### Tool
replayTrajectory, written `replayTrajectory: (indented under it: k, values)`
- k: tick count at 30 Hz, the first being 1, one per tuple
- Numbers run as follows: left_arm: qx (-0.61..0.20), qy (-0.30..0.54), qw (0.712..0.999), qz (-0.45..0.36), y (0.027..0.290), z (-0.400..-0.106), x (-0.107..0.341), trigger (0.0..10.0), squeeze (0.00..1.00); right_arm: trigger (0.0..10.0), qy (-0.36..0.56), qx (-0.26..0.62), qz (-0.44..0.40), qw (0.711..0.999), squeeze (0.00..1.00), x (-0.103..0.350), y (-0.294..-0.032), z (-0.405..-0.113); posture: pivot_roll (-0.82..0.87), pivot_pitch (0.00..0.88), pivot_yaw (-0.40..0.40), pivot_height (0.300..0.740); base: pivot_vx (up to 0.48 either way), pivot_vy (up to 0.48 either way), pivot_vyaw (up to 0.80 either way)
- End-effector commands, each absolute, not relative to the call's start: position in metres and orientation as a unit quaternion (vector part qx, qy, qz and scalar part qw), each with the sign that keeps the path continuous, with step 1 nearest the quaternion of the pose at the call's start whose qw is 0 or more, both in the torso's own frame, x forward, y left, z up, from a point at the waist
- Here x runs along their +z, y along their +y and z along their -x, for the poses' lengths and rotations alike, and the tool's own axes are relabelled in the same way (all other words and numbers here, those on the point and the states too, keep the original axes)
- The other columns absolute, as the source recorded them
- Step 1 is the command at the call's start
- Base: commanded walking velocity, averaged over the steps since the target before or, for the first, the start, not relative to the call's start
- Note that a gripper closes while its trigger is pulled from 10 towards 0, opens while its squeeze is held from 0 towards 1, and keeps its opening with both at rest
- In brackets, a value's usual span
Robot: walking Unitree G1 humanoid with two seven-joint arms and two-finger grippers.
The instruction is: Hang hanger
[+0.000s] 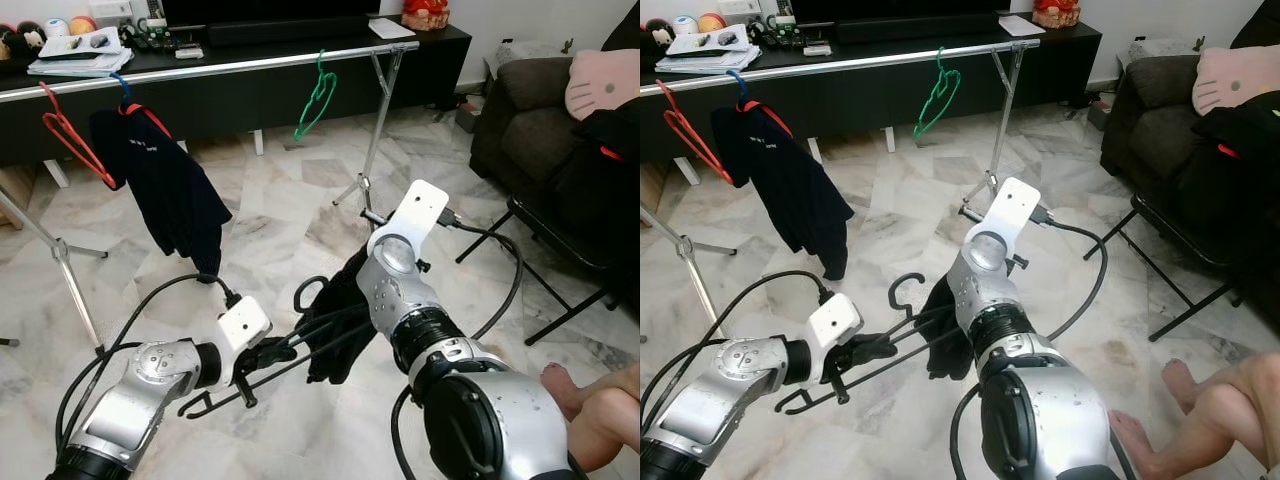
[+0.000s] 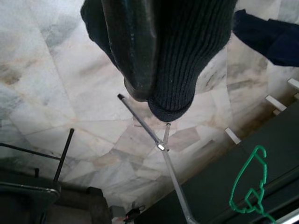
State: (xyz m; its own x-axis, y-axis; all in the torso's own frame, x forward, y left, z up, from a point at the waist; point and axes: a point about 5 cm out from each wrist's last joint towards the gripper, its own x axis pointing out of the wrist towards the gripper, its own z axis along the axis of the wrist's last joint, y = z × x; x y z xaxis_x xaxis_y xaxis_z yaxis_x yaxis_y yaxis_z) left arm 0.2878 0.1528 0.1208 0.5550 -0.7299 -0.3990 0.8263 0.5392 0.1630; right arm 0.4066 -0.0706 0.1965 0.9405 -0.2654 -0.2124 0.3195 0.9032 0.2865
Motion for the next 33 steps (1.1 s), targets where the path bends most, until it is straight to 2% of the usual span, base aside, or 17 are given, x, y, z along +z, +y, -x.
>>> replayTrajectory:
  k: [1, 18, 33]
  values:
    - [-0.445, 0.146, 0.865, -0.180, 0.157, -0.286, 0.119, 10.0, 0.00, 10.0, 0.064, -0.150, -0.159, 0.974, 0.00, 0.206, -0.074, -0.409, -0.03, 0.127, -0.036, 0.740, 0.000, 0.000, 0.00]
    - [-0.405, 0.134, 0.884, -0.189, 0.161, -0.295, 0.120, 10.0, 0.00, 10.0, 0.066, -0.146, -0.169, 0.973, 0.00, 0.205, -0.073, -0.408, -0.03, 0.129, -0.037, 0.740, 0.000, 0.000, 0.00]
    - [-0.376, 0.084, 0.910, -0.151, 0.151, -0.303, 0.131, 10.0, 0.00, 10.0, 0.101, -0.102, -0.135, 0.980, 0.00, 0.189, -0.077, -0.406, -0.03, 0.126, -0.035, 0.740, 0.000, 0.000, 0.00]
